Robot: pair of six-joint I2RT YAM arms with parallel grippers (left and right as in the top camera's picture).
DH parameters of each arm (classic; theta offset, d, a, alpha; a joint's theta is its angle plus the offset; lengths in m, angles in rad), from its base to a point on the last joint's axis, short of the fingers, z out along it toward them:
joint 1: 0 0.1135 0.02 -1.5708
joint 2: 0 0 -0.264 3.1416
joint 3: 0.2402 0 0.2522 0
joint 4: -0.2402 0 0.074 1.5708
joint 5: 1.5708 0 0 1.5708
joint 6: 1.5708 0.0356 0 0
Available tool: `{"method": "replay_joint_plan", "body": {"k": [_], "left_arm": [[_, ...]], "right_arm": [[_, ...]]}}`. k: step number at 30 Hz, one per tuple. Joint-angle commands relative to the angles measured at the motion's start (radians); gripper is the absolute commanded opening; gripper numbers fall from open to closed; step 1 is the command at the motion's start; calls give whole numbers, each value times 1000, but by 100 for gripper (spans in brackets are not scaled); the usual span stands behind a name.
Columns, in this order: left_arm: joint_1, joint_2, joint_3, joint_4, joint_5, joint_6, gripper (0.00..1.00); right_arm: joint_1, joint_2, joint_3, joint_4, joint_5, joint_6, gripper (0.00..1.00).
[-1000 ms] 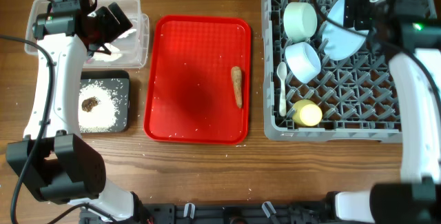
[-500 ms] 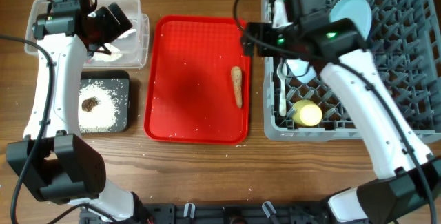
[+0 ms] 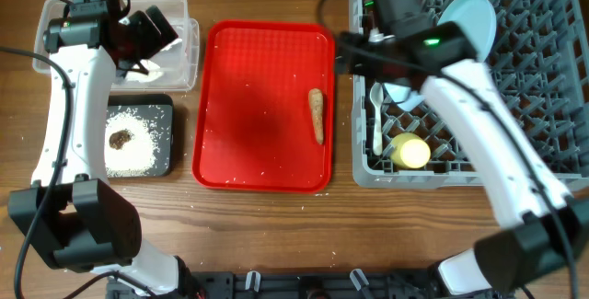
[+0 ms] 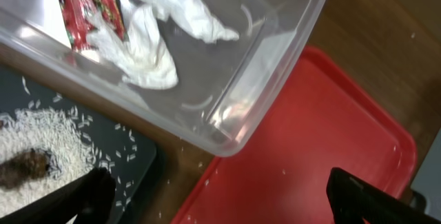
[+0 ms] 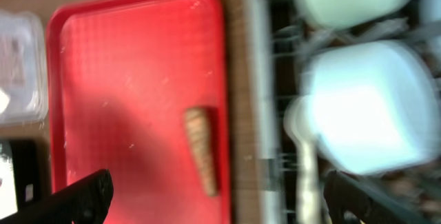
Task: Sort waste into correct bins and load items into the dishwasher rack
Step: 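Grasp the brown root piece from the red tray with the left gripper, then drop the root piece onto the black tray with the left gripper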
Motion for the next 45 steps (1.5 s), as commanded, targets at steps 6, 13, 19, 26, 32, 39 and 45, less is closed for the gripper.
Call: {"method": "replay_joint_plan", "body": {"k": [6, 13, 19, 26, 32, 39, 45], "left_arm": [[-362, 72, 5, -62, 97, 50, 92], [-678, 287, 5, 66, -45, -6, 93], [-744, 421, 5, 148, -153, -6, 87], [-743, 435, 5, 193, -179, -5, 4], [-686, 312, 131, 8, -194, 4, 4], [-233, -61, 233, -438, -317, -306, 4], [146, -59, -37, -387, -346, -597, 4]], "right_arm": [[-406, -234, 1, -71, 28, -121, 100], [-494, -231, -2, -77, 27, -151, 100], [-494, -231, -2, -98, 27, -170, 100], [-494, -231, -2, -114, 27, -170, 100], [-494, -231, -2, -114, 27, -170, 100], [-493, -231, -2, -105, -72, -167, 100], [-276, -188, -2, -44, -119, -175, 100]]}}
